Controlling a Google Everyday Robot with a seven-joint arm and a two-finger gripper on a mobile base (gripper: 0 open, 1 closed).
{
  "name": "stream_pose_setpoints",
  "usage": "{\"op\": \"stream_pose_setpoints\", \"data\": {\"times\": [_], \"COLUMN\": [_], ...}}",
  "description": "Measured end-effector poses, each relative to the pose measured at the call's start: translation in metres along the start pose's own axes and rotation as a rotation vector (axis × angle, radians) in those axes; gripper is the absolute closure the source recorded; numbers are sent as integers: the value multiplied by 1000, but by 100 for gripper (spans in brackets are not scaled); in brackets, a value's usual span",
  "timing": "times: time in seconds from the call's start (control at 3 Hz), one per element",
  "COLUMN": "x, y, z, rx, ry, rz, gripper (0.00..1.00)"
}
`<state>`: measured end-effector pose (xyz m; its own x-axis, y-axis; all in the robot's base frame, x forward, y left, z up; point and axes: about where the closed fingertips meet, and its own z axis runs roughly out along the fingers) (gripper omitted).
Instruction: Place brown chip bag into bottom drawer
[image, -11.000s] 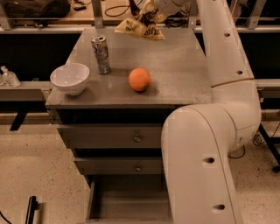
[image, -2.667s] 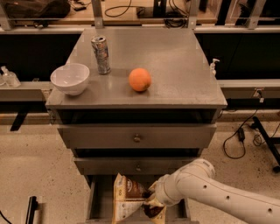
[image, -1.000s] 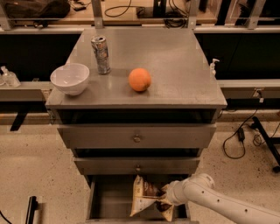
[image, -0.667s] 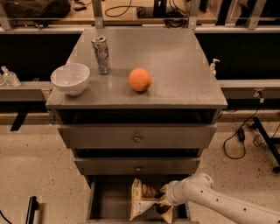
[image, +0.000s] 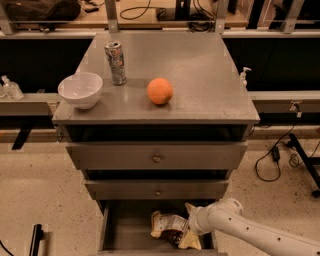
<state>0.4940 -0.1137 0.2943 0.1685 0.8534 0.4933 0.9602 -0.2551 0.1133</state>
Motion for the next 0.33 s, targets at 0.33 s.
{"op": "stream_pose_setpoints", "data": {"times": [0.33], "x": [0], "y": [0], "z": [0], "rx": [0], "ry": [0], "rz": [0], "gripper": [0]}}
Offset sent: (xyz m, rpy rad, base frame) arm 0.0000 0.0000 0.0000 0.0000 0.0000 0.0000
